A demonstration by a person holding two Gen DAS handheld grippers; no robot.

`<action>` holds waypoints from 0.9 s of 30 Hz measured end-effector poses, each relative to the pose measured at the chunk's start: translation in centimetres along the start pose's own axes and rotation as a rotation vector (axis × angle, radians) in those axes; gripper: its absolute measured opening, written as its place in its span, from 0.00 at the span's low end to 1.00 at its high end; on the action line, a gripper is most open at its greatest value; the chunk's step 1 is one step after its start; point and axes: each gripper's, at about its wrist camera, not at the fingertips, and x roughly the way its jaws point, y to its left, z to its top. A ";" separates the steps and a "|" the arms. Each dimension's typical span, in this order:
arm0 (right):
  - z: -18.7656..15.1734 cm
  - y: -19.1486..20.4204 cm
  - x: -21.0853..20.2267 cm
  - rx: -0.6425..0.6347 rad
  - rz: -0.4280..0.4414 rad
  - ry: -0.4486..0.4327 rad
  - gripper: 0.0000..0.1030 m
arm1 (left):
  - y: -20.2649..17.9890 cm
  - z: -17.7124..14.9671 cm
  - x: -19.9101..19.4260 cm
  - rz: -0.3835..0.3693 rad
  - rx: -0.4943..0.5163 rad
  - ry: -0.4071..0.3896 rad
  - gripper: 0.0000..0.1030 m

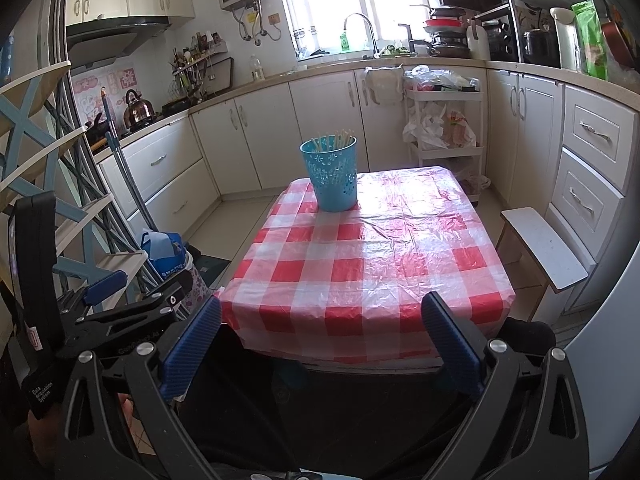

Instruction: Organize utensils

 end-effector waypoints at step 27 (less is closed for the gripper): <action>0.3 0.2 0.0 -0.004 -0.004 -0.004 0.93 | 0.3 0.2 0.4 -0.007 0.000 0.043 0.93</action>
